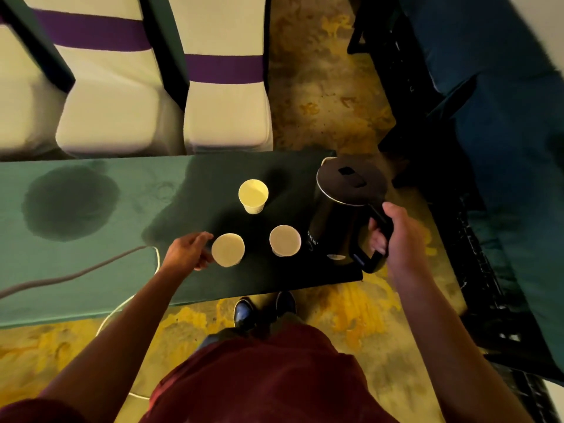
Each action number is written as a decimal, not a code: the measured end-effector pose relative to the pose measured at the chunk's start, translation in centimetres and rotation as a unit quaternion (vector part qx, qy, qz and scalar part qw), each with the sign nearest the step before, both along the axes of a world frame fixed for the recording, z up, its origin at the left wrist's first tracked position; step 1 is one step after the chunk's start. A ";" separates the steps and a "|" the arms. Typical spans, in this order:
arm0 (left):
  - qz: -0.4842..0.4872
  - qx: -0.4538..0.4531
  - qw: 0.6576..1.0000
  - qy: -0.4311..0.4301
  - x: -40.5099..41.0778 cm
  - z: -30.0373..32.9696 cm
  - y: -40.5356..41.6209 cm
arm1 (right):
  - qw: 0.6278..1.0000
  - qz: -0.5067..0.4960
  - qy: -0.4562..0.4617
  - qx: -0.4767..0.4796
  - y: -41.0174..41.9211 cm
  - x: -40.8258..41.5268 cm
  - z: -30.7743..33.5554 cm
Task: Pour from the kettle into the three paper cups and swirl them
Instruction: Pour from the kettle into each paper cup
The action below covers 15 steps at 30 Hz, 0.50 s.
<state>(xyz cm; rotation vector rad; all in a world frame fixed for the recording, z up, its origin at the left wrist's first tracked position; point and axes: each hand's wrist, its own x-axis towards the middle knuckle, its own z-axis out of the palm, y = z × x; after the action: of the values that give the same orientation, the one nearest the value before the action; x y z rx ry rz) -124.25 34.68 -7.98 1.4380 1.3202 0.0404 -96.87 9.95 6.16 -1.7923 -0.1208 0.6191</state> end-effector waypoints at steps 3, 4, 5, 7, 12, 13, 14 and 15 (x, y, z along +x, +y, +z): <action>0.034 -0.033 0.999 0.000 0.1 -0.3 0.0 | 0.999 0.007 0.030 0.018 1.8 1.6 -1.2; 0.058 -0.052 0.997 -0.007 0.1 -0.4 -0.2 | 0.999 0.015 0.029 0.014 2.4 2.1 -1.5; 0.087 -0.067 0.994 -0.014 0.2 -0.4 -0.3 | 0.999 0.029 0.025 0.005 3.0 2.6 -1.7; 0.127 -0.076 0.989 -0.015 0.3 -0.3 -0.5 | 0.998 0.050 0.018 -0.014 4.3 3.7 -2.1; 0.164 -0.091 0.982 0.010 0.4 -0.3 -1.3 | 0.996 0.058 0.060 -0.003 6.6 5.4 -3.4; 0.170 -0.091 0.981 0.013 0.4 -0.3 -1.4 | 0.996 0.061 0.069 0.009 7.1 5.5 -3.7; 0.176 -0.090 0.980 0.015 0.5 -0.3 -1.5 | 0.995 0.062 0.080 0.017 7.4 5.4 -3.9; 0.181 -0.091 0.979 0.017 0.5 -0.3 -1.8 | 0.993 0.062 0.097 0.021 7.4 5.3 -4.1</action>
<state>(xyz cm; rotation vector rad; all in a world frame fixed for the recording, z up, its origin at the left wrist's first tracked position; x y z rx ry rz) -123.78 32.88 -8.32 1.0350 1.5599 0.1317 -91.59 17.37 2.05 -1.6846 -0.1125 0.8698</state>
